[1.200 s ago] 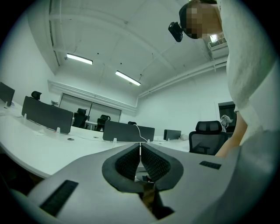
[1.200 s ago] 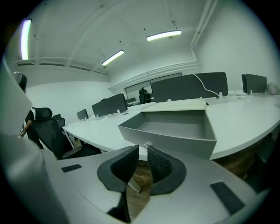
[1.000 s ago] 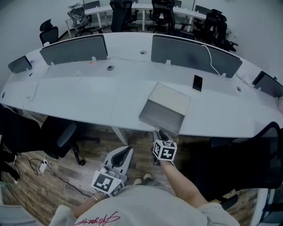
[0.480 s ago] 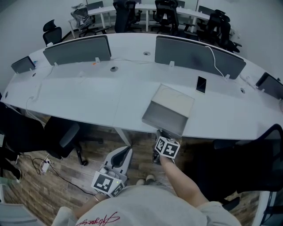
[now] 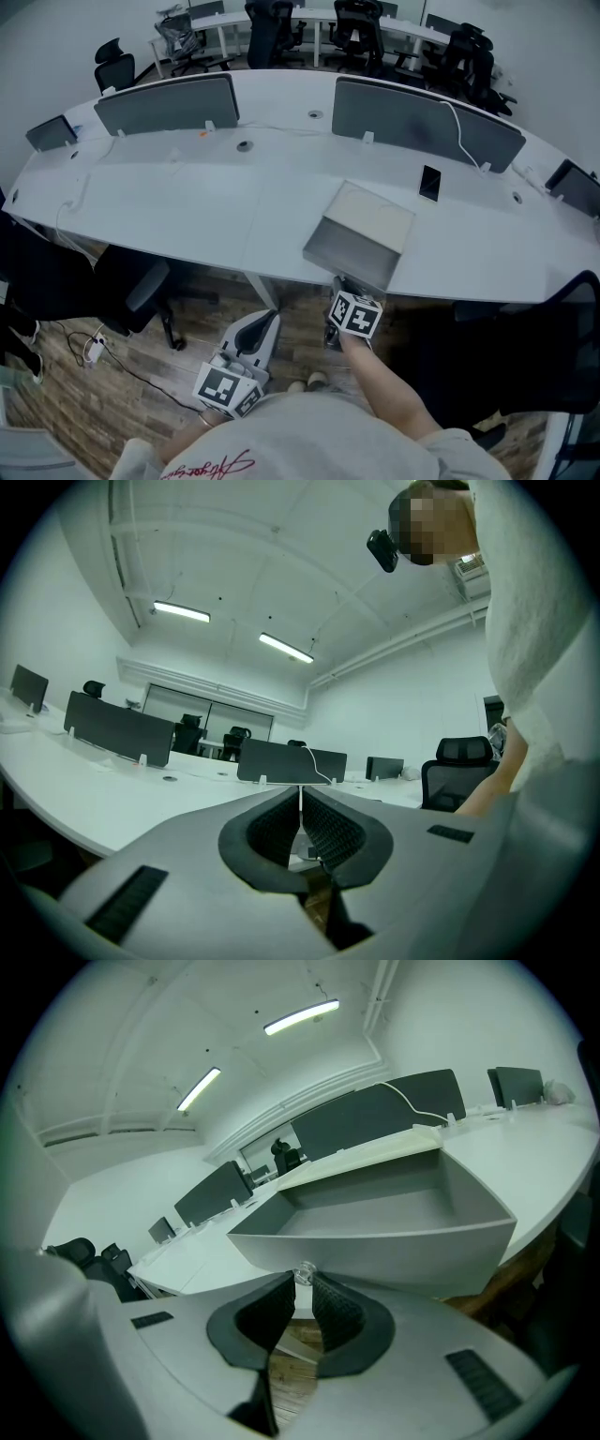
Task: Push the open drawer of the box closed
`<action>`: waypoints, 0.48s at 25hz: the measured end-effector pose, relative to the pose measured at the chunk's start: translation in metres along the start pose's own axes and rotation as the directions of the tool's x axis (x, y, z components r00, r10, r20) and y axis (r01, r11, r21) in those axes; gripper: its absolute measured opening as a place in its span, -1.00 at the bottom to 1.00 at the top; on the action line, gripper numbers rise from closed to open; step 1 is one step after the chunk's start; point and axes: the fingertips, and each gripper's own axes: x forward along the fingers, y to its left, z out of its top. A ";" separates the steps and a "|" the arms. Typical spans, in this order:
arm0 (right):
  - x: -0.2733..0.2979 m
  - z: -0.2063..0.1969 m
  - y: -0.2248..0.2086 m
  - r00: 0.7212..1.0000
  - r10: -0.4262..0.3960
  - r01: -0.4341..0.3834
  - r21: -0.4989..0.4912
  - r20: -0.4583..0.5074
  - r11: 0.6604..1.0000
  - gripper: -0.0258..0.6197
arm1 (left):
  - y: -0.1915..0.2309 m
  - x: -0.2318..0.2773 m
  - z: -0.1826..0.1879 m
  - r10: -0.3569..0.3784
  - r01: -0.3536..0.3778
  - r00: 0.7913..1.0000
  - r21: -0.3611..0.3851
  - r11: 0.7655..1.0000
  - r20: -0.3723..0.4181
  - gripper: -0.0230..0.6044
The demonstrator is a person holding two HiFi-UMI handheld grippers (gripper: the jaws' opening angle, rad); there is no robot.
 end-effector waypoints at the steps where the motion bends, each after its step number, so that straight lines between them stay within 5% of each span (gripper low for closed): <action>1: 0.001 0.002 0.001 1.000 0.000 0.000 -0.001 0.002 1.000 -0.71 | 0.001 0.001 0.000 -0.001 0.001 1.000 -0.001 1.000 -0.001 -0.86; 12: 0.012 0.018 -0.006 1.000 -0.004 0.004 0.002 0.010 1.000 -0.72 | 0.008 0.009 0.000 0.015 -0.015 1.000 -0.003 1.000 -0.001 -0.86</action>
